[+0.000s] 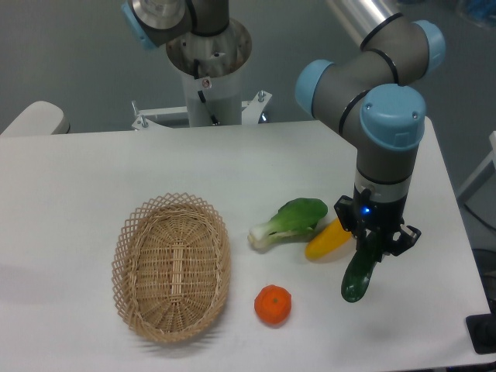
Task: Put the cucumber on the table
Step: 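Carry the held green cucumber away from the yellow pepper with the gripper, then lower the cucumber onto the table and open the gripper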
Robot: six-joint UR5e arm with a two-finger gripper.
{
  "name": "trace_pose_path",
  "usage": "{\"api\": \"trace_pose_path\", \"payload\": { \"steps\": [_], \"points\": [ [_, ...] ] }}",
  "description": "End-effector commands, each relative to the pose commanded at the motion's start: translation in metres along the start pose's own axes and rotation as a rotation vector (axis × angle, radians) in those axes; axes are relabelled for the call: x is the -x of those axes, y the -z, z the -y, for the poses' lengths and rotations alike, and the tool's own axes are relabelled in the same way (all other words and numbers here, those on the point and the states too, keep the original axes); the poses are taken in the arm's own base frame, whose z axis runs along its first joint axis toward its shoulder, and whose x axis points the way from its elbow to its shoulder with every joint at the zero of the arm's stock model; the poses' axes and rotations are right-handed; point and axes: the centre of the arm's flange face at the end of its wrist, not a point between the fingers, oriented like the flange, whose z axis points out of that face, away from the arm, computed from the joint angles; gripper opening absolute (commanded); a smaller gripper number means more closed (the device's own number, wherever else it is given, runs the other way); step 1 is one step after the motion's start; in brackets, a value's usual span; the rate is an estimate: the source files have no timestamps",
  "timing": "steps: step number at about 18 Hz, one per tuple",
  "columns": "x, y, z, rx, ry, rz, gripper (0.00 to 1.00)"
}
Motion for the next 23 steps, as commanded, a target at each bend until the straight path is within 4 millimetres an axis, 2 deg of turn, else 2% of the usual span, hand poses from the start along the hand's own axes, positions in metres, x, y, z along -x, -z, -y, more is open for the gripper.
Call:
{"api": "trace_pose_path", "payload": {
  "steps": [6, 13, 16, 19, 21, 23],
  "points": [
    [0.007, 0.0, 0.002, -0.005, 0.0, 0.01, 0.34],
    [0.032, -0.032, -0.002, -0.005, 0.003, 0.02, 0.34],
    [0.04, -0.056, -0.002, -0.01, -0.093, 0.044, 0.34],
    [0.045, -0.095, -0.004, -0.01, -0.144, 0.047, 0.34],
    [0.053, -0.114, -0.014, -0.021, -0.246, 0.047, 0.34],
    [0.05, -0.137, -0.013, -0.036, -0.289, 0.016, 0.34]
  ]
}}
